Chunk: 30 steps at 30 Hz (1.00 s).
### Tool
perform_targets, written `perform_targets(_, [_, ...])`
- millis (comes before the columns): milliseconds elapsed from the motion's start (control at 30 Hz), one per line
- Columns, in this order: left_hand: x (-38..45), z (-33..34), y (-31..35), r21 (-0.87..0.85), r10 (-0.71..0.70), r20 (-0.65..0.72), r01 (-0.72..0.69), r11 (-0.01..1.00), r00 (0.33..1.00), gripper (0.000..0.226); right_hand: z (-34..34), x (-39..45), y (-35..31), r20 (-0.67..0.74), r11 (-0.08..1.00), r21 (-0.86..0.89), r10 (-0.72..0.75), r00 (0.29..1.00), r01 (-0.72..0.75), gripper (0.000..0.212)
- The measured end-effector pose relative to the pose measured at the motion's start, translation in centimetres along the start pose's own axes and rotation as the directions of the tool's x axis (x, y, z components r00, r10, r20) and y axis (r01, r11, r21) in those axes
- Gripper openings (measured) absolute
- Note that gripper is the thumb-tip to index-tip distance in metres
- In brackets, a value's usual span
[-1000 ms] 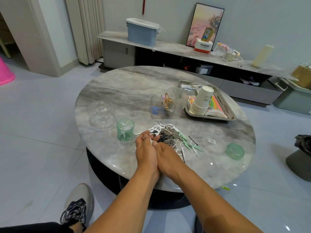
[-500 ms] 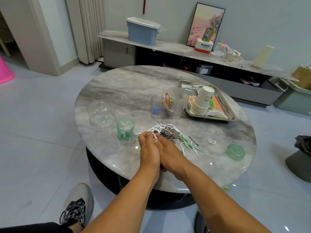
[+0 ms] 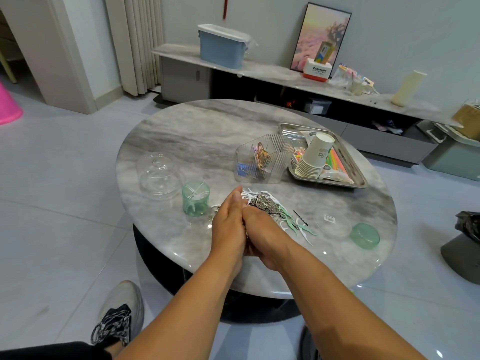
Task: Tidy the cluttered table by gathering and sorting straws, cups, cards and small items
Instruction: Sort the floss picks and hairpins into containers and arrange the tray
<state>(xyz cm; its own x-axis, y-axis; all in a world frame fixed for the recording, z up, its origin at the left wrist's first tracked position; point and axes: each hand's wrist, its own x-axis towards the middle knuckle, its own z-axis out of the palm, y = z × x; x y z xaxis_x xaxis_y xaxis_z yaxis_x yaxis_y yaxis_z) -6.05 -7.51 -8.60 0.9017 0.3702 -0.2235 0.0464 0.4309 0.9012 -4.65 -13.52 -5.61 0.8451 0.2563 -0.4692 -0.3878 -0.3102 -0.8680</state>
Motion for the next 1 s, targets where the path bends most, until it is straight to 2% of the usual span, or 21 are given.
perform_targets(67, [0.2,0.1,0.3,-0.039,-0.062,-0.003,0.062,0.997,0.998,0.034,-0.1,0.0,-0.1,-0.044,0.999,0.032,0.040,0.998,-0.039,0.041])
perform_targets(133, [0.4,0.2,0.4,-0.100,-0.161,-0.009,0.159,0.982,0.987,0.040,-0.3,-0.1,-0.1,-0.067,0.989,0.137,0.061,0.996,-0.052,0.037])
perform_targets(200, [0.6,0.1,0.3,-0.102,-0.208,-0.010,0.206,0.973,0.978,0.029,-0.6,-0.2,0.0,-0.074,0.977,0.210,0.040,0.996,-0.024,0.032])
perform_targets(433, [0.5,-0.8,-0.1,0.034,-0.091,0.075,0.089,0.995,0.993,0.033,-0.9,-0.3,0.1,-0.070,0.998,0.047,0.036,0.997,-0.033,0.026])
perform_targets(500, [0.6,-1.0,-0.1,0.058,-0.090,0.068,0.086,0.995,0.994,0.031,-0.6,-0.2,0.2,-0.084,0.999,0.007,0.047,0.995,-0.047,0.030])
perform_targets(633, [1.0,-0.9,-0.2,0.075,-0.043,0.023,0.041,0.996,0.999,0.025,0.0,-0.2,0.2,-0.061,0.999,0.035,0.010,0.998,-0.008,0.036])
perform_targets(800, [1.4,-0.6,0.1,0.127,0.017,-0.053,-0.011,0.992,0.998,0.026,0.0,0.2,-0.3,-0.039,0.996,0.054,-0.062,0.997,0.064,0.032])
perform_targets(867, [1.5,-0.9,0.3,0.198,0.076,-0.025,-0.070,0.978,0.997,0.024,-0.2,0.2,-0.6,-0.003,0.989,0.141,-0.033,0.999,0.033,0.029])
perform_targets(933, [1.6,-1.8,0.6,0.312,0.257,-0.007,-0.242,0.919,0.966,0.023,-0.7,0.4,-0.9,0.021,0.956,0.294,0.019,1.000,-0.024,0.028])
perform_targets(1000, [1.6,-3.2,1.0,0.444,0.517,-0.112,-0.422,0.790,0.849,0.030,-1.5,0.6,-1.1,0.010,0.896,0.437,0.080,0.997,-0.077,0.027])
